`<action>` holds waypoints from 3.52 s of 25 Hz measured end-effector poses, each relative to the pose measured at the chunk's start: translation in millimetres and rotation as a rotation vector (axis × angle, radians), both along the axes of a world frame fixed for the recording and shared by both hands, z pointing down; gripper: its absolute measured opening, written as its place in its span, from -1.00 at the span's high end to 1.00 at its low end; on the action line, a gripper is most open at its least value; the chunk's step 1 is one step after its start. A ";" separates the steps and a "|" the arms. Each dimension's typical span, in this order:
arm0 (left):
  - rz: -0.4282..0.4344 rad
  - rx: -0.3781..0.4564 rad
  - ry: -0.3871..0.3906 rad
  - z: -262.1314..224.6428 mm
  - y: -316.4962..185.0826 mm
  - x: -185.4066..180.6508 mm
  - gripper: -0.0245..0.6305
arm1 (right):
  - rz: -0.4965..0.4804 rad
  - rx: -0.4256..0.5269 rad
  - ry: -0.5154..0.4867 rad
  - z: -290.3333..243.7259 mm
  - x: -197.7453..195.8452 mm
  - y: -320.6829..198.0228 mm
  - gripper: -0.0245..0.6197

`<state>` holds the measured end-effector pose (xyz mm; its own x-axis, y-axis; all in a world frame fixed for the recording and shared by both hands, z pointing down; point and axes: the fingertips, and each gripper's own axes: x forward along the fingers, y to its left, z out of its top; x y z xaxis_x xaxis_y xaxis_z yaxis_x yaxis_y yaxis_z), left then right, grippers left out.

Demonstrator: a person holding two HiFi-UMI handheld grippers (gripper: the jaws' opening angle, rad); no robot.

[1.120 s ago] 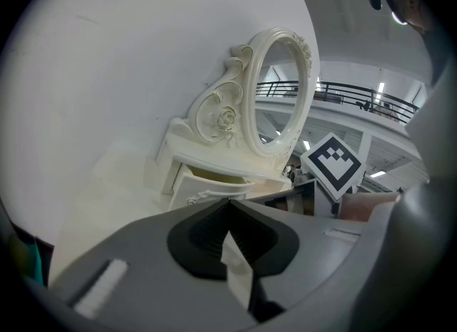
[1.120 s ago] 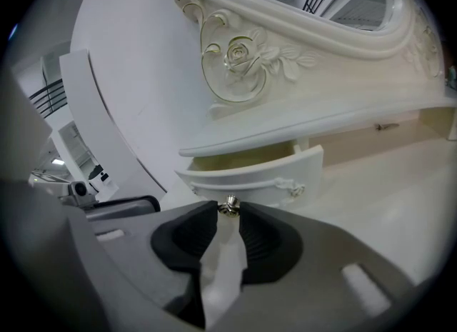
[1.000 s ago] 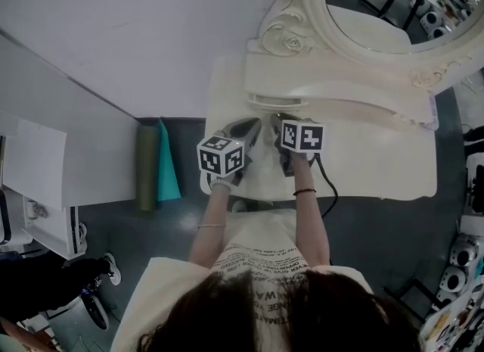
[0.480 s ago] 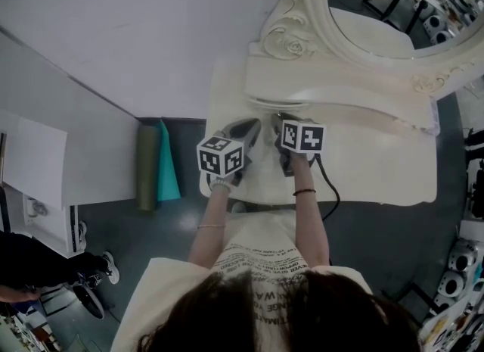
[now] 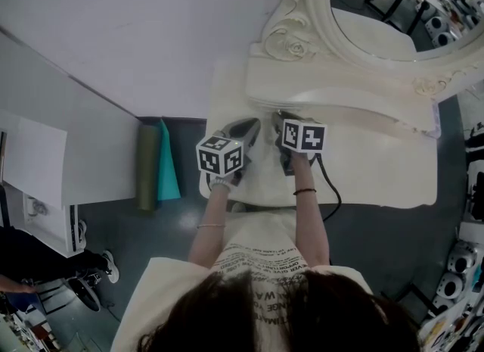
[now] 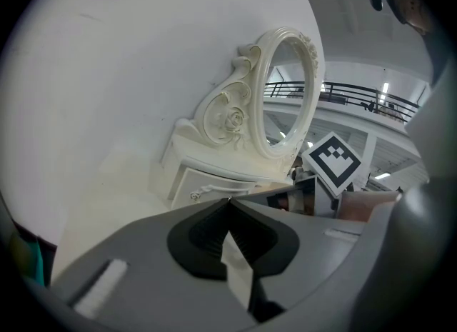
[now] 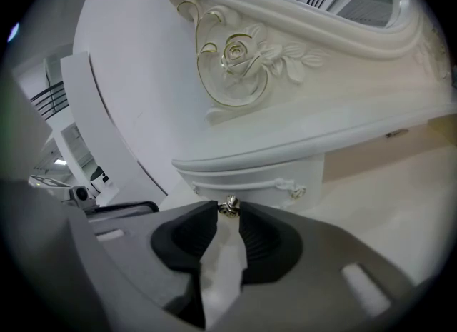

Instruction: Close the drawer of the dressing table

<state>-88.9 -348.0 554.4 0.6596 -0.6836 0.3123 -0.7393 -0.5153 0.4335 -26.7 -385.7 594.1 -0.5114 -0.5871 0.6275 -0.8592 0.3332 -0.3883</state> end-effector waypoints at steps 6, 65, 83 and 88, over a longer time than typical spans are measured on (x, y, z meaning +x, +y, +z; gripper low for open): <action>-0.003 -0.001 0.001 0.8 -2.2 -1.0 0.93 | 0.002 0.002 -0.002 0.4 -0.2 -3.0 0.60; -0.015 0.005 0.020 -5.9 8.5 -4.4 0.93 | 0.006 0.043 -0.052 -12.1 4.1 3.5 0.54; 0.066 0.083 0.013 -28.3 60.8 -19.5 0.93 | -0.050 0.209 -0.112 -54.1 -19.0 53.6 0.80; 0.105 0.123 0.007 -39.4 73.3 -20.9 0.93 | -0.065 0.244 -0.127 -59.0 -29.1 73.6 0.87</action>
